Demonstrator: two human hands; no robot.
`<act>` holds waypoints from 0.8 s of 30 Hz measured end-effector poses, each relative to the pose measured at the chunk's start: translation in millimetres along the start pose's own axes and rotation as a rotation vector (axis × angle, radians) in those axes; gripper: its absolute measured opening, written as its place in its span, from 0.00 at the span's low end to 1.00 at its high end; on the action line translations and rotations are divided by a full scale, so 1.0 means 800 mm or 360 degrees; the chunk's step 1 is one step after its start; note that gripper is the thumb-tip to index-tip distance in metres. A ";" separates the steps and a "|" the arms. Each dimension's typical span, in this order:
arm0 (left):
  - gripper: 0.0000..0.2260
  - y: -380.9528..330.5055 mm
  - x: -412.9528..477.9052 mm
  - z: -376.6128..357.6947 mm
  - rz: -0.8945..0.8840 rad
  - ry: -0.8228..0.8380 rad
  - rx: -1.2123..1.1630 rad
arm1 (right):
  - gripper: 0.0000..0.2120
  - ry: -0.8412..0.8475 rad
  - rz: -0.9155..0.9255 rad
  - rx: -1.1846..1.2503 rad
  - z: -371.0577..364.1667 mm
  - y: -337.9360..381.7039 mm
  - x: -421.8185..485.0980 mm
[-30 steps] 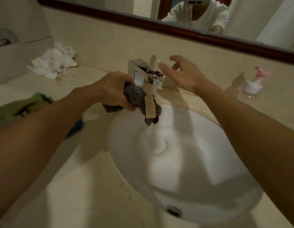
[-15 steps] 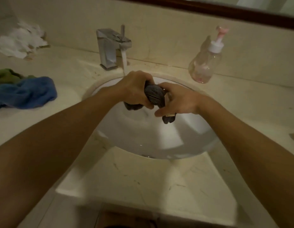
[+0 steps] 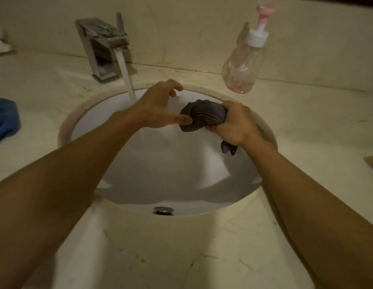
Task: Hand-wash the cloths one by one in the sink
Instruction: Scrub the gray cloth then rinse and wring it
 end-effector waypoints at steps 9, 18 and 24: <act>0.56 0.025 -0.022 -0.079 0.0269 0.0461 0.0223 | 0.17 -0.0252 -0.0387 0.0289 0.011 -0.017 0.009; 0.44 -0.017 -0.028 -0.160 -0.0321 0.1045 0.0602 | 0.11 -0.0328 -0.0456 0.0479 0.015 -0.016 0.011; 0.41 0.038 -0.026 -0.149 -0.0173 0.0871 0.0758 | 0.12 -0.0267 -0.0421 0.0418 0.012 -0.016 0.012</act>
Point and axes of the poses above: each hand's wrist, its own x-axis towards the middle knuckle, its own z-axis out of the back of the hand, y = z × x, the point moved 2 cm from there along x, towards the middle knuckle, and after that the axes turned 4 degrees about -z, right-handed, at the moved point
